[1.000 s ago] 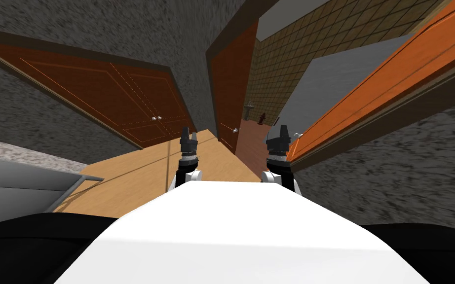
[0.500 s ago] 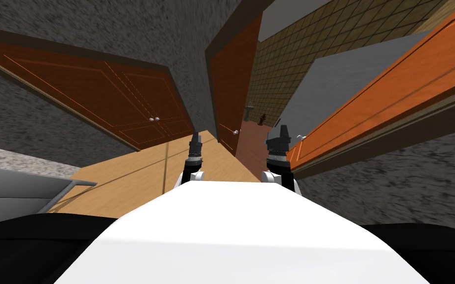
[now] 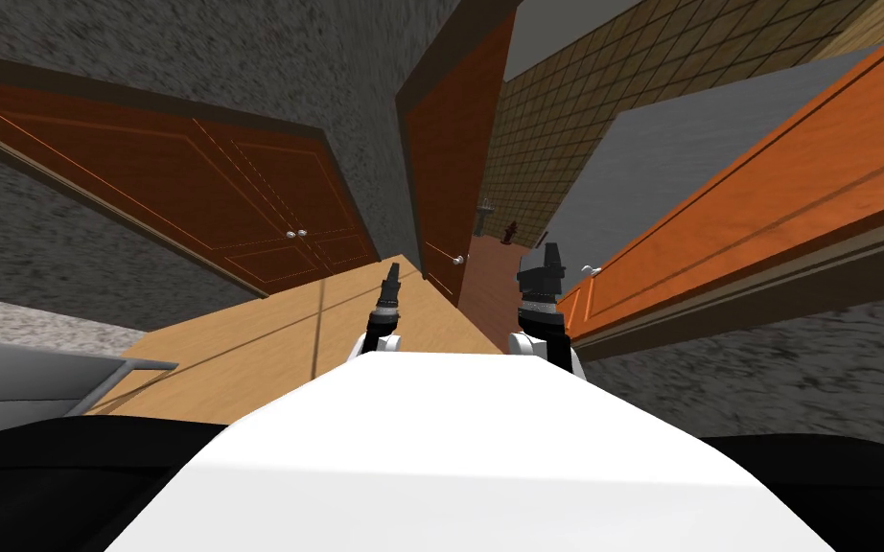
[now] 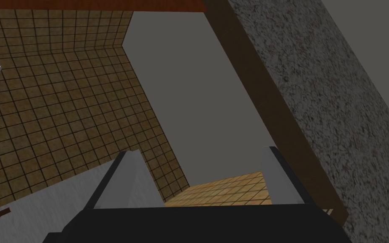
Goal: Push the door open
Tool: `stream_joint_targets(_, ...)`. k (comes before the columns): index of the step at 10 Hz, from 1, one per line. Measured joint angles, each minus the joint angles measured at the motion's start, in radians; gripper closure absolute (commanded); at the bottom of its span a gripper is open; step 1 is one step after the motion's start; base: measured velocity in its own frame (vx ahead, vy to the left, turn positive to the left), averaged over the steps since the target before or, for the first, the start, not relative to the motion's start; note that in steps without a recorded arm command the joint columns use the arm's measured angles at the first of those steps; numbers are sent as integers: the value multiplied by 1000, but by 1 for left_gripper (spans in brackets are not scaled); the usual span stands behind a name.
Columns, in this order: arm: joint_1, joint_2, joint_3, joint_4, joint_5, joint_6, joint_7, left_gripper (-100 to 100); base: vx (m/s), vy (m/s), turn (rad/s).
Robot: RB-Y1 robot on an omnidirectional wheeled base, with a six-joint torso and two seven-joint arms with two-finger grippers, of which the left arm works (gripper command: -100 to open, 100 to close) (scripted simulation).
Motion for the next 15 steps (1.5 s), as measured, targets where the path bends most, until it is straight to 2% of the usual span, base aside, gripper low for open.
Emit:
stream_joint_targets(4, -6, 8, -31, 65, -34, -14, -64, -100, 101, 10, -6)
stream_joint_targets(7, -28, 16, -44, 137, -55, -32, -111, -100, 100, 14, -7)
stream_joint_targets(8, -35, 19, -49, 150, -63, -29, -126, -100, 96, 17, -7)
stream_joint_targets(9, -40, 14, -60, 175, -74, -34, -146, -100, 91, 11, -9)
stream_joint_targets(12, -47, 26, -76, 236, -96, -55, -194, -100, 97, 14, -6)
stream_joint_targets(15, -61, 25, -99, 294, -123, -65, -247, -100, 103, 17, -7)
